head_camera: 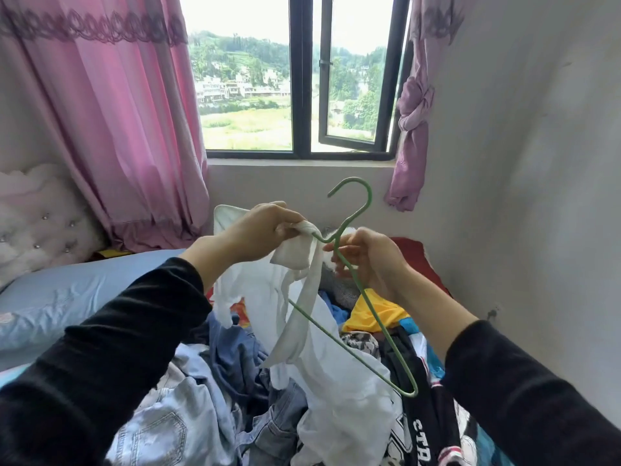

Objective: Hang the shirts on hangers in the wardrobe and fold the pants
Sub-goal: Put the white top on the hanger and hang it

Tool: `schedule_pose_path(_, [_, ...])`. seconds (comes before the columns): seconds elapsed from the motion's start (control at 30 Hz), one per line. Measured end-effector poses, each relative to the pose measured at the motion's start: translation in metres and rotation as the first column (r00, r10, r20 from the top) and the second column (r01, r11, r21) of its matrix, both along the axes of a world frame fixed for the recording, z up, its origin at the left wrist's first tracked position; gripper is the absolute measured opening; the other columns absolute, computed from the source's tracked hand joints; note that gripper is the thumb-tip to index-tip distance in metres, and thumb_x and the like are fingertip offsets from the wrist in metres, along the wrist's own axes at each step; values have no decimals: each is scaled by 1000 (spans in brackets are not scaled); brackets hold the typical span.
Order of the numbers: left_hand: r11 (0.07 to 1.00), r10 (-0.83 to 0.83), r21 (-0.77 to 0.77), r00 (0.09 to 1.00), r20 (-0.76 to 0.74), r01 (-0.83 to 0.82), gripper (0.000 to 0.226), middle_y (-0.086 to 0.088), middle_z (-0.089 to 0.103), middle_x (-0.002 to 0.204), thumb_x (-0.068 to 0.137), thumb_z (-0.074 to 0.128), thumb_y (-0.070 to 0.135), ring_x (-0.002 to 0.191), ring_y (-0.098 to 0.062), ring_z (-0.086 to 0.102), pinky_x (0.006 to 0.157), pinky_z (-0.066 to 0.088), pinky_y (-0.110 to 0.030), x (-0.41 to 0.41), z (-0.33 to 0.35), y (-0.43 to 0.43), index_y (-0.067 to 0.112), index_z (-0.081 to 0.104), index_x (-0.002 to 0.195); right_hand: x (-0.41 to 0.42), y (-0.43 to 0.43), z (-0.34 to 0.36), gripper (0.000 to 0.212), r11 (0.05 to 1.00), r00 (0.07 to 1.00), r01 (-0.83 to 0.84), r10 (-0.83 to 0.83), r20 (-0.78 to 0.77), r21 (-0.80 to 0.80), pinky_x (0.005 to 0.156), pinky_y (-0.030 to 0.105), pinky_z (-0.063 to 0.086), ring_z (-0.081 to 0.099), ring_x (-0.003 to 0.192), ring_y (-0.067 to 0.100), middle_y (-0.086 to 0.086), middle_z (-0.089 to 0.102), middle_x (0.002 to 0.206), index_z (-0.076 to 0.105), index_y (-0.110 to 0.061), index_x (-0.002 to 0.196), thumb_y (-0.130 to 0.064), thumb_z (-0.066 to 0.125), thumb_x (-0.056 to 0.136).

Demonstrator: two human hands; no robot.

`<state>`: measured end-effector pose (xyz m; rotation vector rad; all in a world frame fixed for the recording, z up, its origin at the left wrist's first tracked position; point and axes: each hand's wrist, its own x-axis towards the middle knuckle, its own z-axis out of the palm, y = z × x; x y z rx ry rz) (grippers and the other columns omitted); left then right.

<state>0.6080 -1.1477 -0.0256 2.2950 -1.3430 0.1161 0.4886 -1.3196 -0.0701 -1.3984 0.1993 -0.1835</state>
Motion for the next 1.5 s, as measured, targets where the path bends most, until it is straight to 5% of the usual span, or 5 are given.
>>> schedule_pose_path(0.47, [970, -131, -206, 991, 16, 132, 24, -9, 58, 89, 92, 60, 9, 85, -27, 56, 81, 48, -41, -16, 43, 22, 21, 72, 110, 22, -21, -18, 37, 518, 951, 191, -306, 27, -834, 45, 28, 26, 33, 45, 12, -9, 34, 37, 41, -15, 42, -10, 62, 71])
schedule_pose_path(0.77, [957, 20, -290, 997, 78, 3, 31, 6, 50, 80, 93, 57, 5, 78, -18, 52, 75, 43, -28, 12, 37, 40, 24, 66, 116, 17, -41, 21, 12, 832, 998, 57, -42, 40, -551, 51, 24, 36, 48, 57, 15, 1, 53, 65, 59, -14, 65, -26, 60, 69])
schedule_pose_path(0.97, [918, 128, -393, 975, 182, -47, 32, 1, 52, 79, 93, 58, 6, 76, -23, 52, 73, 43, -35, 24, 37, 54, 22, 67, 118, 13, -69, 7, 31, 146, 944, 124, -322, 72, -981, 56, 29, 33, 53, 64, 29, 3, 56, 57, 50, -20, 46, -11, 58, 75])
schedule_pose_path(1.23, [946, 239, -297, 898, 370, -130, 29, -7, 53, 84, 98, 50, 12, 67, -27, 55, 58, 47, -38, 27, 21, 64, 19, 68, 119, 18, -79, -3, 16, 705, 871, 398, -491, 1, -587, 51, 27, 53, 58, 59, 17, 11, 60, 77, 56, -10, 80, 3, 49, 86])
schedule_pose_path(1.5, [911, 376, -337, 819, 434, -239, 26, -10, 53, 82, 95, 55, 8, 58, -23, 47, 51, 41, -29, 24, 15, 60, 13, 69, 117, 18, -64, 10, 34, 489, 912, 320, -391, 124, -811, 54, 27, 38, 58, 69, 17, 1, 61, 75, 60, -9, 86, -39, 75, 79])
